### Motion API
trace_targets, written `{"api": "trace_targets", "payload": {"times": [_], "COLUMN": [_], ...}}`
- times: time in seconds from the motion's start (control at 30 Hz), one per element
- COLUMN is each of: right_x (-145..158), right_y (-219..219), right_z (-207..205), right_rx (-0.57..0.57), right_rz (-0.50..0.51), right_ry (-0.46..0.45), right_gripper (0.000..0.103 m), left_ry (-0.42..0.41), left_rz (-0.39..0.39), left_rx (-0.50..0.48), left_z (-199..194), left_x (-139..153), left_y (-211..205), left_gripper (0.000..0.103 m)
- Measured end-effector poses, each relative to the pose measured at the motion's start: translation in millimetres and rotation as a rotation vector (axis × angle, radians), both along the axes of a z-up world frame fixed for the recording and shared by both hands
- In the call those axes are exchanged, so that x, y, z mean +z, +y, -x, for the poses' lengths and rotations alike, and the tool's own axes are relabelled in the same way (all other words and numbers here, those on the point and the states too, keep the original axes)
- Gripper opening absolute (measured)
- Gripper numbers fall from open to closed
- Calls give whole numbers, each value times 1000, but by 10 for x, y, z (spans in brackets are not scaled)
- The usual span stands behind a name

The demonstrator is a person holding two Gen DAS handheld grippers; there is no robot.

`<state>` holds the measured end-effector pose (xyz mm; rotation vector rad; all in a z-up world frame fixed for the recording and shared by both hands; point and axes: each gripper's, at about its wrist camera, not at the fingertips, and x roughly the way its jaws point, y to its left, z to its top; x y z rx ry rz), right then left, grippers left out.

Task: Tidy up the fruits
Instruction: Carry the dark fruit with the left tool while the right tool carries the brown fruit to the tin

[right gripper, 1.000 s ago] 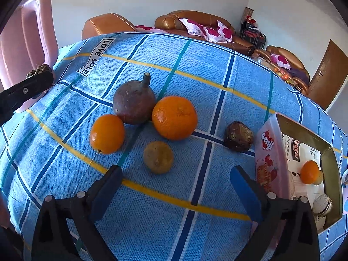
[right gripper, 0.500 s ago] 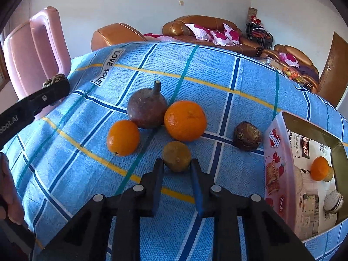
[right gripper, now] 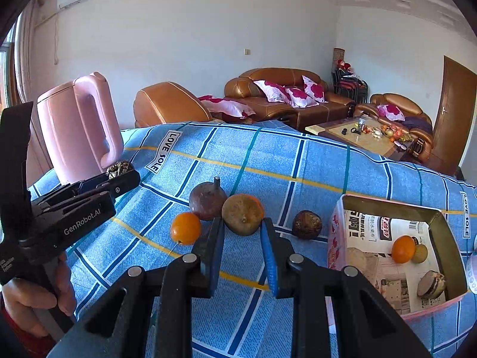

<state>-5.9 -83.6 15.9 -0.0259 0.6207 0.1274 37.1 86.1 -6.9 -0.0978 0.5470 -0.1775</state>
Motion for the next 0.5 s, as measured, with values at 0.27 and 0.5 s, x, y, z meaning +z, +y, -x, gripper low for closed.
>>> {"api": "trace_targets", "payload": {"times": [0.27, 0.5], "right_x": [32, 61], "right_y": [-248, -552], "right_z": [99, 194], "right_rx": [-17, -48], "right_rz": [-24, -30], "right_ry": [-8, -23], "right_gripper": [27, 27], "left_ry": [-25, -56], "left_rz": [-24, 43], "left_rx": [-14, -95], "left_z": [125, 238], "left_x": [32, 101], "left_y": [-312, -553], "left_gripper": [41, 41]}}
